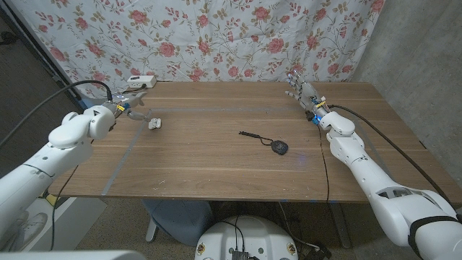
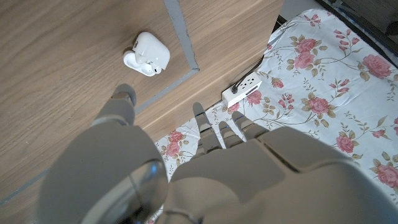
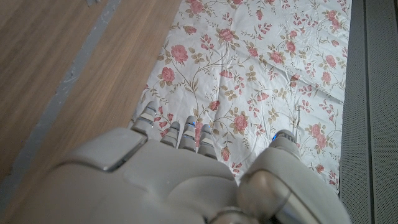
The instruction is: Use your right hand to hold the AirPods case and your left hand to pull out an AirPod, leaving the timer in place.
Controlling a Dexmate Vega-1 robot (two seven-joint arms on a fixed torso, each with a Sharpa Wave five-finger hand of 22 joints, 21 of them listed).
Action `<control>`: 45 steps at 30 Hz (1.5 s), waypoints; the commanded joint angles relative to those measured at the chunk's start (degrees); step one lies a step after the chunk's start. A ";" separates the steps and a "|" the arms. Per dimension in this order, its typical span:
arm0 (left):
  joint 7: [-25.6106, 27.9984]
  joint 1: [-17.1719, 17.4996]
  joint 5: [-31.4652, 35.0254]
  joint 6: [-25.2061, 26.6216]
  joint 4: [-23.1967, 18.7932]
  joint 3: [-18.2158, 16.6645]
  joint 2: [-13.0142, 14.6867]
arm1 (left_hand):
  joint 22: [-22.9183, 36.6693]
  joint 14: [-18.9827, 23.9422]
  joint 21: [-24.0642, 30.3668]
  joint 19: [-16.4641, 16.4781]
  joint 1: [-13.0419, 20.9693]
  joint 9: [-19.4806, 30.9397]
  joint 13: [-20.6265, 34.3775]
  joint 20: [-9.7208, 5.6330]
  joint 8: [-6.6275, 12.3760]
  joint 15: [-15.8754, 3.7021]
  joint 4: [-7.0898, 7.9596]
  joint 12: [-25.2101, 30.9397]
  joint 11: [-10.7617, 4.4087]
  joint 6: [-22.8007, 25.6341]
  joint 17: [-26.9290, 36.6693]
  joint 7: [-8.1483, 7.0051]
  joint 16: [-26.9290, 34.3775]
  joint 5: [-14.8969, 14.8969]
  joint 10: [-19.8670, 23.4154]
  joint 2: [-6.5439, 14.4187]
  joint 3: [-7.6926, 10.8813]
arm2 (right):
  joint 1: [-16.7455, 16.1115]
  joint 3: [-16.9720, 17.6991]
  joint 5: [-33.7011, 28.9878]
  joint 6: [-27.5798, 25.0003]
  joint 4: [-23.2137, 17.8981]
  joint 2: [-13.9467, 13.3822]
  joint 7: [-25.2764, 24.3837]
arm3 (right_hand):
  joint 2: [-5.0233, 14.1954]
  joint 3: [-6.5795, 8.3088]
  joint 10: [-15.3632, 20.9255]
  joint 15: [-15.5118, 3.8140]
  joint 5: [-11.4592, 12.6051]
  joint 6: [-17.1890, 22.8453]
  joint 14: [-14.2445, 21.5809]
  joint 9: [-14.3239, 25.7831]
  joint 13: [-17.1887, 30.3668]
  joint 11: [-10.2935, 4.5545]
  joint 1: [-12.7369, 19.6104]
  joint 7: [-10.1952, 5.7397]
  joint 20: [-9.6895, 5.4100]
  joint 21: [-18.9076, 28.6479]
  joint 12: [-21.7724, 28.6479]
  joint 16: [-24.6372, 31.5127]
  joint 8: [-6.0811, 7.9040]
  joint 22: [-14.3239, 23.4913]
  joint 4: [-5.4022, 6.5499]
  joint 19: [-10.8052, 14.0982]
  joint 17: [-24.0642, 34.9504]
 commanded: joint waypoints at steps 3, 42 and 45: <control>-0.53 -3.23 0.38 -2.69 2.69 2.98 -0.02 | -0.05 0.50 0.48 0.54 0.69 0.15 0.38 0.05 0.17 -0.08 0.19 0.46 -0.16 -3.14 0.08 -0.36 0.36 0.08 0.69 -0.06 -0.18 | -0.53 -0.28 -0.46 -0.53 -0.67 0.00 -0.91 | 0.12 0.18 0.56 0.21 -0.21 0.21 -0.47 0.21 0.00 -0.25 0.81 -0.24 0.14 0.01 0.05 -0.05 0.47 0.04 -0.46 -0.56 0.06; -1.26 -6.95 2.67 -4.51 5.91 7.46 -0.26 | -0.05 0.51 0.40 0.85 1.66 0.17 0.55 -0.29 0.27 -0.51 0.11 0.06 -0.12 -2.06 0.08 -0.62 -0.04 0.14 -0.34 -0.13 -0.44 | -1.64 0.05 0.34 -1.41 -1.94 -0.16 -0.75 | 0.63 0.26 0.75 0.59 -0.34 0.46 -0.13 0.24 0.00 -0.12 0.59 -0.29 0.33 0.21 0.08 0.25 0.46 0.05 -0.08 -0.48 0.11; -1.99 -7.23 2.46 -4.35 5.95 7.59 -0.46 | -0.05 0.52 0.39 0.87 1.70 0.17 0.55 -0.28 0.29 -0.50 0.11 0.03 -0.17 -1.98 0.09 -0.61 -0.04 0.15 -0.39 -0.14 -0.45 | -1.66 0.09 0.40 -1.45 -1.95 -0.15 -0.74 | 0.59 0.14 0.73 0.64 -0.36 0.47 -0.13 0.25 0.00 -0.07 0.30 -0.31 0.38 0.22 0.07 0.28 0.45 0.05 0.07 -0.47 0.15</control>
